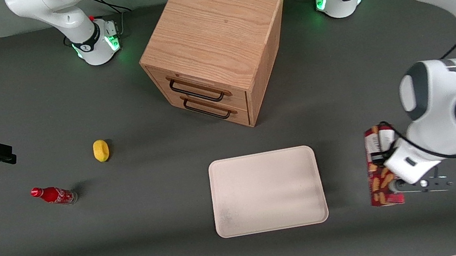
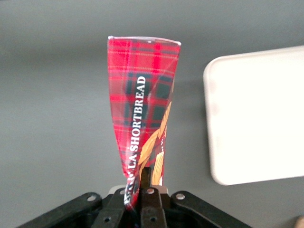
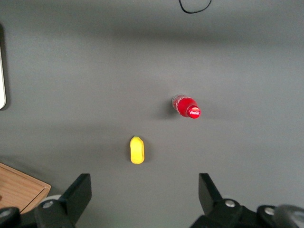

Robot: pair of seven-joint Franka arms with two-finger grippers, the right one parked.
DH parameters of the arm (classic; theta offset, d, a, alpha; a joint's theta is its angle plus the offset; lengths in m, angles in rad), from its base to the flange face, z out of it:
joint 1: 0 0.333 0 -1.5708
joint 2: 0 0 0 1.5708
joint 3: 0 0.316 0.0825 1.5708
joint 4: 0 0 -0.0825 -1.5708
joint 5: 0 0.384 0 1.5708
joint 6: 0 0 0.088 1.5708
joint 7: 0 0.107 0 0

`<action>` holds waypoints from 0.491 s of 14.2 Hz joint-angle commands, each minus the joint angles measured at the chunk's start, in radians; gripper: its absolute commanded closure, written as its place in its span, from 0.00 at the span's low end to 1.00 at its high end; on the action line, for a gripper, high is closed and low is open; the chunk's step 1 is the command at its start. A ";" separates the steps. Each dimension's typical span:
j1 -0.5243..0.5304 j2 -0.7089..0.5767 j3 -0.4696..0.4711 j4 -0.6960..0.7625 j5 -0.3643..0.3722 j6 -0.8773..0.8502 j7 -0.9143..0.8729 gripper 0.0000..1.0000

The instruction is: Place red cookie box on tray

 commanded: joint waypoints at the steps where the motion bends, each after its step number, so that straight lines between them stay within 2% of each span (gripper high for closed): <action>1: -0.075 0.075 -0.020 0.078 -0.009 0.023 -0.211 1.00; 4: -0.143 0.165 -0.028 0.073 -0.002 0.145 -0.282 1.00; 7: -0.168 0.224 -0.028 0.025 0.017 0.269 -0.355 1.00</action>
